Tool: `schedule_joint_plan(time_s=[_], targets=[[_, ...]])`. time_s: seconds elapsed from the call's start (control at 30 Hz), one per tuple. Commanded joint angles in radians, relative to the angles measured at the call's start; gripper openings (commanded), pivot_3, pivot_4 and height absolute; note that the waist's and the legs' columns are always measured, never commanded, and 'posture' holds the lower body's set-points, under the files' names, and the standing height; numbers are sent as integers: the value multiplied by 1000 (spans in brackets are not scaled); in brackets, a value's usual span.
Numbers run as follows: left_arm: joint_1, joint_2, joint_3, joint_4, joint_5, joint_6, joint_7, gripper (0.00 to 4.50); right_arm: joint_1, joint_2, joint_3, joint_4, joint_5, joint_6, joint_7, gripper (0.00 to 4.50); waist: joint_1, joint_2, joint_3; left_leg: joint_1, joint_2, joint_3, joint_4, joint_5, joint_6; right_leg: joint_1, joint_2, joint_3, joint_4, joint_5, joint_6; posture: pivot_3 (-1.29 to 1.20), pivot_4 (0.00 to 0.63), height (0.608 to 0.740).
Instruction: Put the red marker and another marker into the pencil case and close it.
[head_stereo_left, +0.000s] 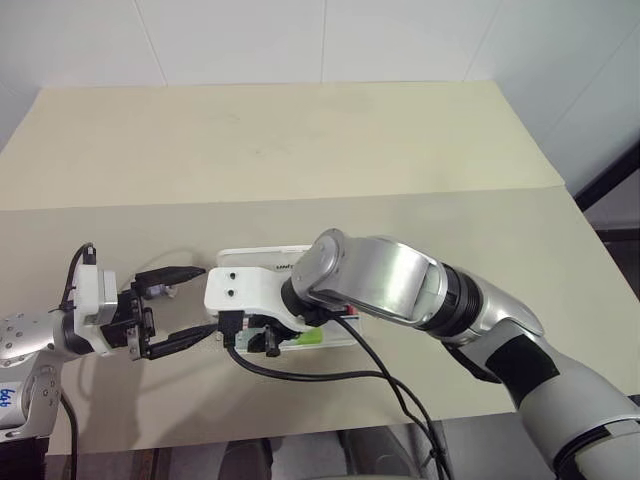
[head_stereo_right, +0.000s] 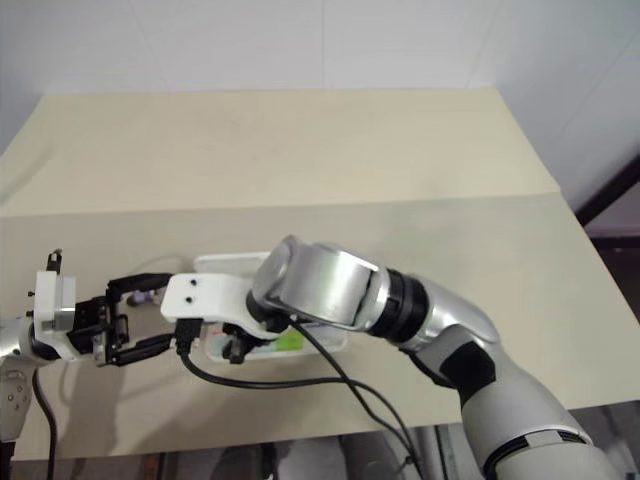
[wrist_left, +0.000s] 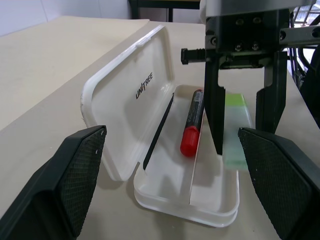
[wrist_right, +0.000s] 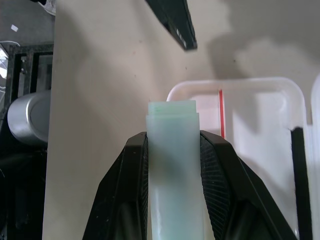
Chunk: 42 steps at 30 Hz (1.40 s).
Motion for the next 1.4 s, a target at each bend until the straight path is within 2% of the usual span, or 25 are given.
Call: schedule_joint_plan(time_s=[0.03,0.5,0.77,0.8,0.83,1.03,1.27,1.4], targets=[[2,8,27,-12,-11,-13,5,4500,-7,18,11,5,-10,-33,-9,1096,0,0,0,0,0,0,0,0,0,0,0,0,0,0,0,0,150,740],[5,9,29,-19,-11,-15,11,4500,-15,31,26,33,-28,-33,-15,1096,0,0,0,0,0,0,0,0,0,0,-1,0,-1,0,0,0,150,740],[3,5,24,-21,-11,-16,17,4500,-15,29,24,38,-40,-40,-19,3780,0,0,0,0,0,0,-1,0,0,0,-1,0,-1,0,0,0,150,740],[4,4,23,-22,-11,-17,17,4500,-15,28,21,38,-41,-42,-20,4234,0,0,0,0,0,0,-1,0,0,0,-1,0,-1,0,0,0,150,740],[5,4,23,-22,-11,-17,18,4500,-14,27,19,38,-43,-44,-20,4474,0,0,0,0,0,0,-1,0,0,0,-1,0,-1,0,0,0,150,740],[6,-3,19,-28,-11,-20,26,4500,0,-15,-44,10,-18,-97,20,4474,1,0,0,-1,0,0,-1,0,0,0,0,0,-1,0,0,0,150,740],[30,-7,38,-28,17,-40,67,4500,84,-203,-156,-103,85,-159,174,4474,6,0,0,-2,0,-1,-1,0,0,0,-1,-2,-4,0,0,0,150,740],[48,-17,55,-30,60,-69,139,4500,138,-256,-273,-128,154,-180,223,4474,3,0,0,-2,1,-1,-1,0,0,0,-1,-2,-3,0,0,0,150,740]])
